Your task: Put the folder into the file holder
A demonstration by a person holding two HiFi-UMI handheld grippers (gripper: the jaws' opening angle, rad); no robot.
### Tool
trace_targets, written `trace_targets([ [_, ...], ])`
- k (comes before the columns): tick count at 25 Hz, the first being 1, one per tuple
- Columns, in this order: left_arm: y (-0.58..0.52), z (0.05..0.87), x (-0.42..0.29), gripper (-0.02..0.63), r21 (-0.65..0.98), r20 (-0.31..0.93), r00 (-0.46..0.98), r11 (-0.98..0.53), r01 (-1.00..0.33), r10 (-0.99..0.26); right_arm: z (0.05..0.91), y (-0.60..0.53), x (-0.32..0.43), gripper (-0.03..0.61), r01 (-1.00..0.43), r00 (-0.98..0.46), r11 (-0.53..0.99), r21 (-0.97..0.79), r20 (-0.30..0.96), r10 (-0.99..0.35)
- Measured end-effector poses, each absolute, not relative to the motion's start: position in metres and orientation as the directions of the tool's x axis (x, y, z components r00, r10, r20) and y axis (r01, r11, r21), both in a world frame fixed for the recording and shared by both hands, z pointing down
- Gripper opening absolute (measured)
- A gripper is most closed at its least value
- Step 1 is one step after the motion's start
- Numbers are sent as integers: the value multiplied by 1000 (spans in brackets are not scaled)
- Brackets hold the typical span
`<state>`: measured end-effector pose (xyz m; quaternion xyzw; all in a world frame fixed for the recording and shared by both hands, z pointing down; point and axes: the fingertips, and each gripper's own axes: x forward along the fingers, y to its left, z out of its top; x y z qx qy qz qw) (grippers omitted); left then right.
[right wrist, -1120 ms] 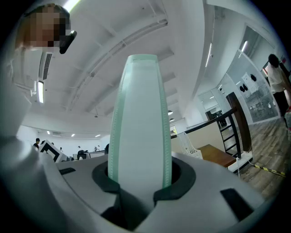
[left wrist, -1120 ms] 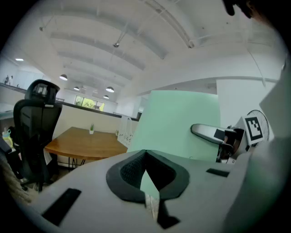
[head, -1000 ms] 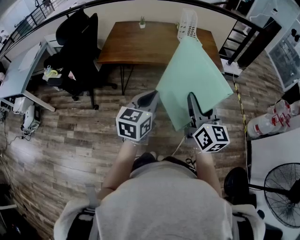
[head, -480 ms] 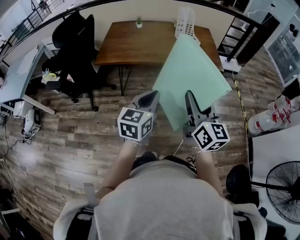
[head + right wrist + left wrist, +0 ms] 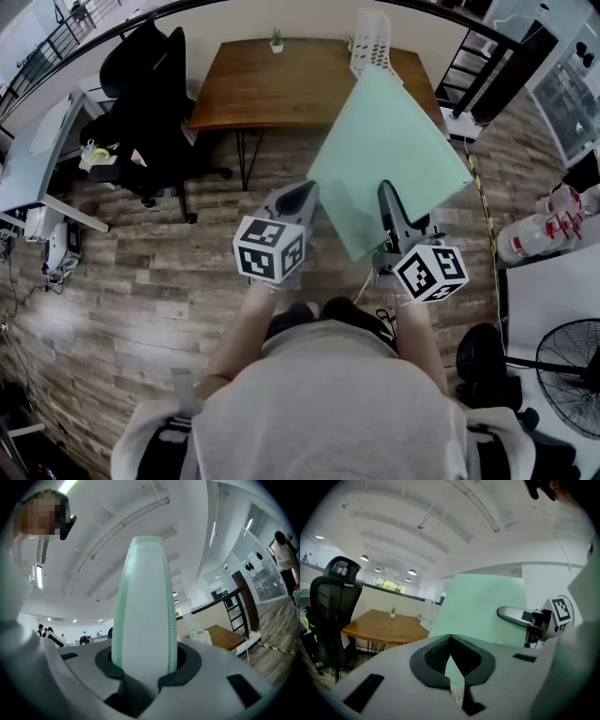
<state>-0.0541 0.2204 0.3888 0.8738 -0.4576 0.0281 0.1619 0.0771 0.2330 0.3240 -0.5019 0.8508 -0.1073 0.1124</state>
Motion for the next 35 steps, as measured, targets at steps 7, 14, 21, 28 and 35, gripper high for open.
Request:
trace_targets([
  [7,215,404,-67,11,290,215,582,-517,-805,-784,337,231,67,163,-832,-464,458,-313,-60,-884],
  [14,193,413,-72,11,306,233,583,-510,-804,-779,344,201,63,163,-832,-469,459,-312,-47,-882],
  [21,138,411,-80,11,292,232,551,-483,-826,-802,351,139,66,163,-817,-482,474,-329,-60,-874],
  [28,60,398,-75,11,262,222,535,-478,-838,-815,333,60,76,163,-801,-487,497,-334,-120,-865],
  [35,-5,386,-64,11,225,208,516,-472,-852,-831,329,-13,92,163,-796,-488,505,-334,-139,-862],
])
